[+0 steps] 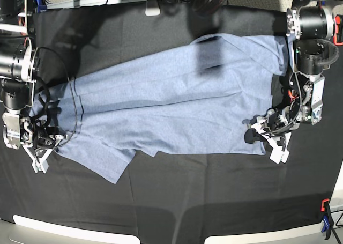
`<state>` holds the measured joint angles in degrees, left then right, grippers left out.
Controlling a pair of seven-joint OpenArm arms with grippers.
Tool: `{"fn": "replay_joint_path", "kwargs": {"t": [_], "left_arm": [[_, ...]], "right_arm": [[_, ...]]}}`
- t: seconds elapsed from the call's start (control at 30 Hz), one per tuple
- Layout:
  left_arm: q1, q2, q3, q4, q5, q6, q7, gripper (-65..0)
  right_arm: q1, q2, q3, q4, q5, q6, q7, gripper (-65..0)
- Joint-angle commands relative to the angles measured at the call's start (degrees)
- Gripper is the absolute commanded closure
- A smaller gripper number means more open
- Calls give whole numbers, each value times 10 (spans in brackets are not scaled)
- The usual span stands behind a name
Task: Layout the t-shirt on the table in an organized manner, then fold the t-shirt properly
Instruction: 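Grasp the shirt's two ends with the left and right grippers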
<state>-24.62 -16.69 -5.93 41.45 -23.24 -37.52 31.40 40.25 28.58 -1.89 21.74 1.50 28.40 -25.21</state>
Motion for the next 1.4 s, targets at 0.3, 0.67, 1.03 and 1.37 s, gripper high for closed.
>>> {"fn": "replay_joint_path", "kwargs": {"t": [0.3, 0.67, 1.03, 1.37], "left_arm": [[-11, -53, -18, 156, -123, 15, 52, 0], [-10, -59, -147, 379, -160, 37, 154, 0], [-9, -37, -147, 381, -158, 37, 140, 0], [-9, -37, -147, 381, -143, 37, 166, 0]], "right_arm": [[15, 23, 1, 226, 5, -4, -80, 0], [15, 62, 65, 445, 131, -3, -224, 0], [23, -4, 69, 273, 186, 28, -169, -338], [71, -89, 33, 25, -6, -74, -47, -338]]}}
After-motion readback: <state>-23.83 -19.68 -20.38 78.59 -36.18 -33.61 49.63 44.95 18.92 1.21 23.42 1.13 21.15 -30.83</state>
